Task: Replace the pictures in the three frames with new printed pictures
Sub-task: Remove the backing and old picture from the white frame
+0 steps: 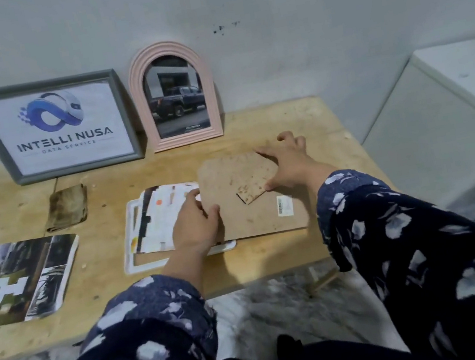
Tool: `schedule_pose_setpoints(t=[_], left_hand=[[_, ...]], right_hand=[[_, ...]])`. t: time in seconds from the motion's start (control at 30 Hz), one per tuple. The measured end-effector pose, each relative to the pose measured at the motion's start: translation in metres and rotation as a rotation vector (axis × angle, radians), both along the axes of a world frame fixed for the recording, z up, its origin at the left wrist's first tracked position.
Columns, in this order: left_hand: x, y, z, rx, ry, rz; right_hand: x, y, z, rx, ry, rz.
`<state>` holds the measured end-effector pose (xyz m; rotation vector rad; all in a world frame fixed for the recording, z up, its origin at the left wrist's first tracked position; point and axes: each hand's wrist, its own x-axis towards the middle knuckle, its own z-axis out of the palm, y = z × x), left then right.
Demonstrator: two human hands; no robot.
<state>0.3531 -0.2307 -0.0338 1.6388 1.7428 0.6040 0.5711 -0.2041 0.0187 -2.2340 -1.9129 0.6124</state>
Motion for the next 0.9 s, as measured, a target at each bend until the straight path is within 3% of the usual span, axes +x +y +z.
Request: schedule_pose_setpoints(t=[0.13,0.3,0.57,0.8,0.9], left_hand=[[0.058,0.001,-0.018,-0.098,0.1,-0.141],[0.106,0.006,-0.032,-0.066,0.413,-0.229],[0.116,0.012,-0.036,-0.1,0.595,-0.281],[0.119,0.014,-0.028,-0.143,0.648,-0.344],[0.099,0.011,-0.022,-0.073,0.555,-0.23]], right_hand=[[0.064,-0.012,-0.023,-0.071,0.004,-0.054],[0.105,-0.014,-0.048,-0.084,0.022,-0.095],[0.122,-0.01,-0.076,-0.159,-0.087,0.005],[0.101,-0.01,-0.074,-0.3,-0.062,-0.042],[0.076,-0.003,-0.071,-0.288,-0.159,0.012]])
